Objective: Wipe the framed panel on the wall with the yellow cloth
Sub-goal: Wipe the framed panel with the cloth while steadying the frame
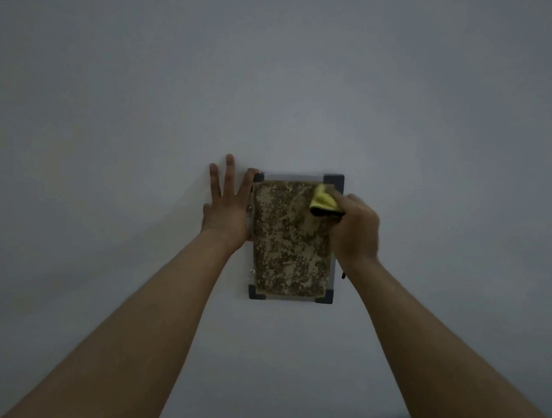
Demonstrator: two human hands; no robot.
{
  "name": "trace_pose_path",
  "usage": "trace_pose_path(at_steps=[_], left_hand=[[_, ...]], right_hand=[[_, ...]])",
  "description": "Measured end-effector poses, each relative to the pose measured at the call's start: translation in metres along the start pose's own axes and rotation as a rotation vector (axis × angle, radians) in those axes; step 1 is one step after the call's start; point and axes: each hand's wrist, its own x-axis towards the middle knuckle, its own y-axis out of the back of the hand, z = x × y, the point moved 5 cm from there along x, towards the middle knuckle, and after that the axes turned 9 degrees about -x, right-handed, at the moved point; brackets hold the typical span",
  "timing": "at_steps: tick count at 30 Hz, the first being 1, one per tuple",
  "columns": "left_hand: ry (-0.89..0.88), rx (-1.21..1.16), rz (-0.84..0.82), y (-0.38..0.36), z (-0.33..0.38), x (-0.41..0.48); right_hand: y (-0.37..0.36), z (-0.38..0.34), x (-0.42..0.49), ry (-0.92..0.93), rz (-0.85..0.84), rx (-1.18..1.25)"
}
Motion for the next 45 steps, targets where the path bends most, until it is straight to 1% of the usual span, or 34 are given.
trace_pose_path(at_steps=[1, 2, 5, 6, 7, 9, 10, 11, 14, 15, 16, 17, 19, 20, 21, 24, 25, 26, 28, 29, 30, 31, 33, 34, 35, 37, 38, 39, 42, 43, 44, 45], left_hand=[[0.0, 0.005, -0.003, 0.001, 0.0, -0.001], [0.001, 0.008, -0.008, 0.001, 0.001, -0.001], [0.004, 0.005, -0.014, 0.003, 0.001, 0.0], [0.005, 0.002, -0.014, 0.003, 0.002, 0.0], [0.005, -0.002, -0.014, 0.003, 0.002, 0.0], [0.006, -0.003, -0.008, 0.001, 0.002, -0.001], [0.005, 0.001, -0.003, 0.001, 0.001, -0.001], [0.004, 0.003, -0.002, 0.001, 0.001, -0.001], [0.002, -0.008, -0.002, 0.002, 0.0, 0.0], [0.003, -0.008, 0.002, 0.001, 0.0, 0.001], [0.005, -0.008, 0.004, 0.001, 0.0, 0.001], [0.006, -0.009, 0.004, 0.0, 0.0, 0.001], [0.007, -0.01, 0.009, -0.001, 0.0, 0.0], [0.007, -0.011, 0.009, -0.001, 0.0, -0.001], [0.006, -0.015, 0.006, 0.0, 0.0, -0.001], [0.003, -0.015, 0.011, 0.003, 0.0, 0.0], [0.005, -0.013, 0.014, 0.003, 0.0, 0.0], [0.008, -0.01, 0.012, 0.003, 0.0, -0.001], [0.012, 0.002, 0.006, 0.003, 0.001, -0.002], [0.013, 0.007, 0.004, 0.003, 0.002, -0.002], [0.015, 0.011, -0.001, 0.004, 0.002, -0.003], [0.018, 0.013, -0.007, 0.004, 0.002, -0.003], [0.025, 0.018, -0.013, 0.005, 0.001, -0.002], [0.028, 0.02, -0.011, 0.005, 0.001, -0.002], [0.028, 0.018, -0.006, 0.004, 0.002, -0.002], [0.026, 0.006, 0.0, 0.003, 0.002, -0.002], [0.025, 0.002, -0.001, 0.002, 0.002, -0.003], [0.026, 0.001, -0.007, 0.002, 0.002, -0.003], [0.024, -0.003, -0.019, 0.002, 0.002, -0.002], [0.026, -0.003, -0.016, 0.002, 0.001, -0.001], [0.027, -0.003, -0.013, 0.001, 0.001, 0.0], [0.028, -0.005, -0.012, 0.0, 0.001, 0.0]], right_hand=[[0.003, 0.003, -0.001, -0.032, 0.034, -0.012], [0.001, 0.003, -0.004, -0.011, 0.007, -0.026], [-0.013, -0.007, -0.016, 0.135, -0.197, 0.018], [-0.014, -0.007, -0.015, 0.136, -0.204, 0.026], [-0.012, -0.003, -0.011, 0.106, -0.156, 0.026], [0.0, 0.007, -0.006, 0.004, 0.006, 0.022], [0.003, 0.009, -0.007, -0.021, 0.038, 0.012], [0.002, 0.007, -0.01, -0.004, 0.018, -0.006], [-0.012, -0.004, -0.016, 0.089, -0.181, 0.021], [-0.014, -0.007, -0.014, 0.102, -0.212, 0.034], [-0.014, -0.009, -0.009, 0.107, -0.195, 0.035], [-0.01, -0.01, -0.002, 0.098, -0.131, 0.032], [0.004, -0.006, 0.004, 0.021, 0.044, 0.028], [0.006, -0.005, 0.003, -0.01, 0.068, 0.016], [0.003, -0.006, 0.0, -0.004, 0.037, 0.002], [-0.017, -0.02, -0.011, 0.186, -0.211, 0.008], [-0.021, -0.022, -0.011, 0.225, -0.24, 0.004], [-0.02, -0.02, -0.009, 0.215, -0.202, 0.011], [-0.011, -0.008, -0.008, 0.053, -0.014, 0.057], [-0.008, -0.003, -0.012, -0.02, 0.044, 0.066], [-0.011, -0.003, -0.019, -0.043, 0.042, 0.063], [-0.018, -0.007, -0.027, -0.006, -0.016, 0.066], [-0.033, -0.017, -0.042, 0.147, -0.16, 0.089], [-0.035, -0.016, -0.043, 0.179, -0.176, 0.086], [-0.035, -0.011, -0.04, 0.146, -0.135, 0.081], [-0.024, 0.008, -0.032, -0.046, 0.058, 0.094], [-0.019, 0.016, -0.033, -0.124, 0.128, 0.104], [-0.019, 0.017, -0.035, -0.133, 0.135, 0.109], [-0.035, 0.004, -0.05, 0.075, -0.069, 0.137], [-0.036, 0.004, -0.051, 0.117, -0.101, 0.126], [-0.035, 0.007, -0.049, 0.11, -0.087, 0.117], [-0.032, 0.014, -0.044, 0.065, -0.028, 0.111]])
